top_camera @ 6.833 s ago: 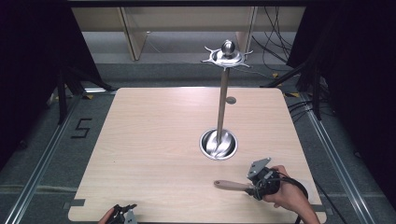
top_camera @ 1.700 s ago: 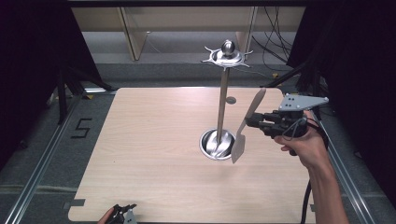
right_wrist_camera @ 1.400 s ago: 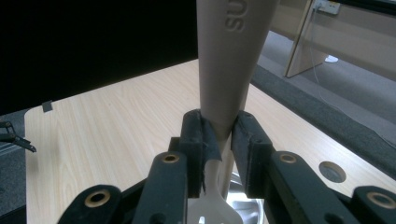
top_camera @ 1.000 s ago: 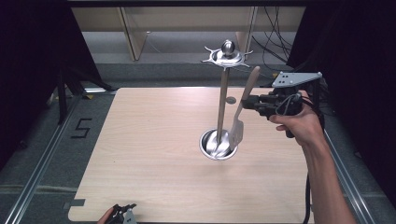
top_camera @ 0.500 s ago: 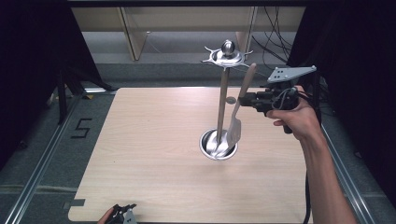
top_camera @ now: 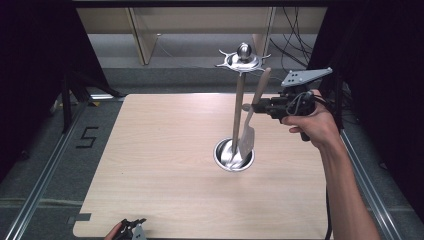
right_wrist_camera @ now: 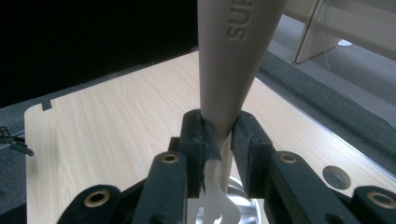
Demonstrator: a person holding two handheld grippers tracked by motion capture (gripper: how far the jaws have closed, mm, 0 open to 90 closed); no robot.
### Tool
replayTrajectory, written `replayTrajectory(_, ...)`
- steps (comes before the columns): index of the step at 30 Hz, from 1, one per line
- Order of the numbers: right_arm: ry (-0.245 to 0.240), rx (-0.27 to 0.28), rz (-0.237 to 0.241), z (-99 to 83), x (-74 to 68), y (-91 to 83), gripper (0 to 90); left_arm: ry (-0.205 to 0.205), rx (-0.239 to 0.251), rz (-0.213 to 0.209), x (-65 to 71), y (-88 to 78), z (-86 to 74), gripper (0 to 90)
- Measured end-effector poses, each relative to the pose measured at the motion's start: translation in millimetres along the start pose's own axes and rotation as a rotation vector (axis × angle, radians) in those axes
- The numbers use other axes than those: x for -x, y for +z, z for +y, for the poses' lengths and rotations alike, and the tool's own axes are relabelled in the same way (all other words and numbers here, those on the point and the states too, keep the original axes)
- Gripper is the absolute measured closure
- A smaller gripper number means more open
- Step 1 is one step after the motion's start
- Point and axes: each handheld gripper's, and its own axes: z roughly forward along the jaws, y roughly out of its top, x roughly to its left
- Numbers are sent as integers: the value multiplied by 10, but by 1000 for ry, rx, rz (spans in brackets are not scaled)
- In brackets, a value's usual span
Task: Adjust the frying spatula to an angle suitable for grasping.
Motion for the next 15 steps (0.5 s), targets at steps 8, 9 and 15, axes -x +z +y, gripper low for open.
replayTrajectory(8, 11, 19, -1, -14, 19, 6, 749, 1, -2, 0, -1, 1, 0, 152)
replayTrajectory(9, 12, 15, -4, -15, 17, 3, 748, 0, 0, 0, -1, 0, 0, 152)
replayTrajectory(15, 40, 33, -3, -17, -4, -14, 726, 1, -2, 2, -3, -1, -1, 152)
